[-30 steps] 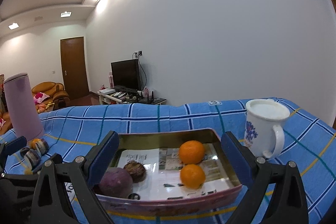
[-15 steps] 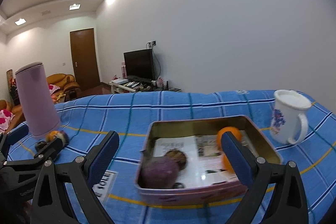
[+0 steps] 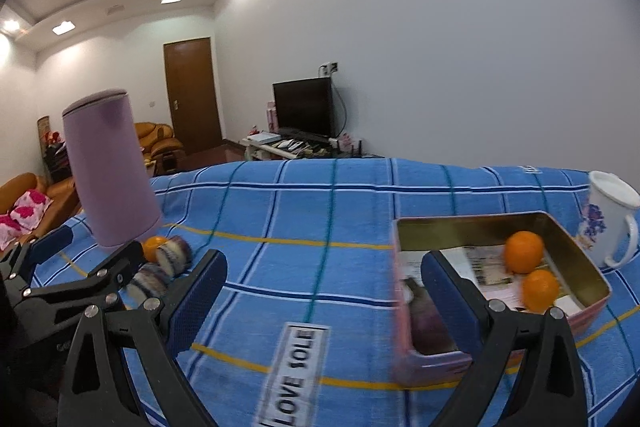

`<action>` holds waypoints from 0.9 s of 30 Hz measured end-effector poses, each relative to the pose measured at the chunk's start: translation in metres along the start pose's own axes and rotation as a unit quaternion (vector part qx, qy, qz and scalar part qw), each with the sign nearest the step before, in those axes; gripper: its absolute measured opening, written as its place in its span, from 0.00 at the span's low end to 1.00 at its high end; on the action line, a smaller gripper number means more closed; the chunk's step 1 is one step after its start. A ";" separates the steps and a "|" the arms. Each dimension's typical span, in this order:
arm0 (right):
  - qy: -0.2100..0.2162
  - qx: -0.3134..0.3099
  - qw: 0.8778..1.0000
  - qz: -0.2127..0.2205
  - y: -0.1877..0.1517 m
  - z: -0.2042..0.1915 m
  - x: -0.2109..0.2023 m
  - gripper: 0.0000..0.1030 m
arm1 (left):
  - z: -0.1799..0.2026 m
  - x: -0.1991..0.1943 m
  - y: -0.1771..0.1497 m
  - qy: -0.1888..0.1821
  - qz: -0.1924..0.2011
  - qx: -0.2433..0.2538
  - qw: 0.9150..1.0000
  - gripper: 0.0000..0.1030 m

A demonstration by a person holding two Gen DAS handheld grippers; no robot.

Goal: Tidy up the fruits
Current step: 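Move both tools back toward the loose fruits beside the pink kettle, then grasp the small yellow-green fruit with the right tool while the left tool grasps a purple yam slice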

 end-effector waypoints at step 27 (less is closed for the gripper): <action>0.177 -0.072 0.953 -0.236 -0.056 -0.134 0.089 0.63 | -0.105 0.059 -0.010 0.022 -0.094 -0.090 0.991 1.00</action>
Point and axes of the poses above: each gripper's, at about its wrist camera, not at the fingertips, and x roughly the way its jaws point, z to its right, y to its top, the point moved 5 cm from there along x, roughly the way its jaws point, and after that the axes turned 7 degrees about y, right-handed, at the moved point
